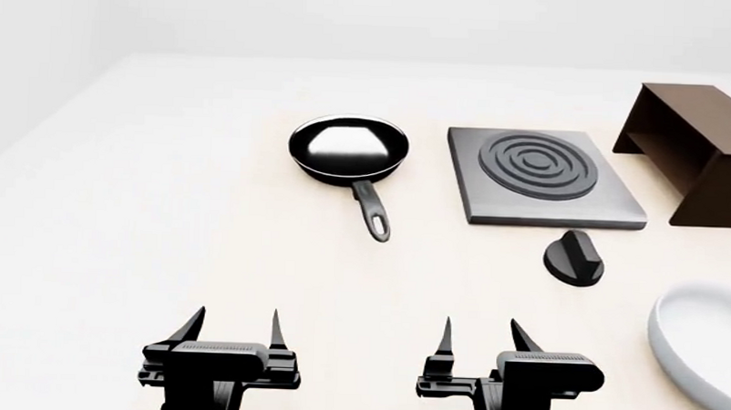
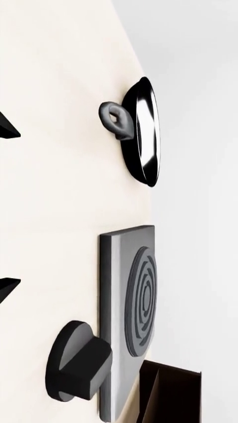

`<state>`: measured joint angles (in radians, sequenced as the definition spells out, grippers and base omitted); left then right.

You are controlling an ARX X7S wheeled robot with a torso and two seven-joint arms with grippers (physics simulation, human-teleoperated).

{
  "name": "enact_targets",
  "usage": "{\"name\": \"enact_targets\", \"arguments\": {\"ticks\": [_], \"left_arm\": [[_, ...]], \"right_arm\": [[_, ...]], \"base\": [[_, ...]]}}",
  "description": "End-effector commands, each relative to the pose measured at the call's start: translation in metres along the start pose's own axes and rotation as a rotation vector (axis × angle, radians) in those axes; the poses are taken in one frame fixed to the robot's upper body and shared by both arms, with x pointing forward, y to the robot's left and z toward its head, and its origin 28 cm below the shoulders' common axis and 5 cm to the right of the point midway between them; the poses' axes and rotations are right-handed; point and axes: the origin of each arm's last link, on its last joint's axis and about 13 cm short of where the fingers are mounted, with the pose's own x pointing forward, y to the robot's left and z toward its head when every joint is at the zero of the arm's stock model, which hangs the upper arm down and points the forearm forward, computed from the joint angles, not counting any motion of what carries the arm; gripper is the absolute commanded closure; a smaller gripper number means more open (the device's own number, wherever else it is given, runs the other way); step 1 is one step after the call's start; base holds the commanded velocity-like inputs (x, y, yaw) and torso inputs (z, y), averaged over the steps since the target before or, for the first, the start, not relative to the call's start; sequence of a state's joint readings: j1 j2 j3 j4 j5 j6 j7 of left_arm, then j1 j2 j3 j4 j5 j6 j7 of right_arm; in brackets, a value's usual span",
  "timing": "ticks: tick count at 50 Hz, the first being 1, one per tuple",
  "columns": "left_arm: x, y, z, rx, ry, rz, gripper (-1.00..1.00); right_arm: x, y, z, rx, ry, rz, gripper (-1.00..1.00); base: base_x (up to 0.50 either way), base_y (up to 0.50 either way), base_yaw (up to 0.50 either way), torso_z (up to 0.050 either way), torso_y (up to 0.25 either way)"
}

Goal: Turn on the stove.

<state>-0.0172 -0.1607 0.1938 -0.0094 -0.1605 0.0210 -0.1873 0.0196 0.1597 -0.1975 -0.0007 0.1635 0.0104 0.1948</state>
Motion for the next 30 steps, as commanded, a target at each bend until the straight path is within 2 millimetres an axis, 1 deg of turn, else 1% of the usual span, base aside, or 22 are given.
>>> {"name": "enact_targets", "arguments": {"ticks": [1,19,25,30], "left_arm": [[0.0000,0.0001,0.0000,0.000,0.000,0.000,-1.00],[0.0001,-0.0002,0.0000,0.000,0.001,0.000,-1.00],[0.0001,-0.0002,0.0001,0.000,0.000,-0.001,-1.00],[0.0000,0.0000,0.0002,-0.001,0.001,0.000,-1.00]], "right_arm": [[0.0002,0.0001,-0.0004,-0.004,0.000,0.001,-1.00],[0.0001,0.0004,-0.0005,-0.008,-0.002,0.000,-1.00],[0.0002,0.0006,-0.0008,-0.009,-0.002,0.000,-1.00],[0.0002,0.0003,-0.0004,-0.003,0.000,-0.004,-1.00]], "base": [[0.30,-0.06,0.00,0.000,0.000],[0.31,-0.06,0.00,0.000,0.000],[0.38,0.00,0.00,0.000,0.000],[0.00,0.00,0.00,0.000,0.000]]}}
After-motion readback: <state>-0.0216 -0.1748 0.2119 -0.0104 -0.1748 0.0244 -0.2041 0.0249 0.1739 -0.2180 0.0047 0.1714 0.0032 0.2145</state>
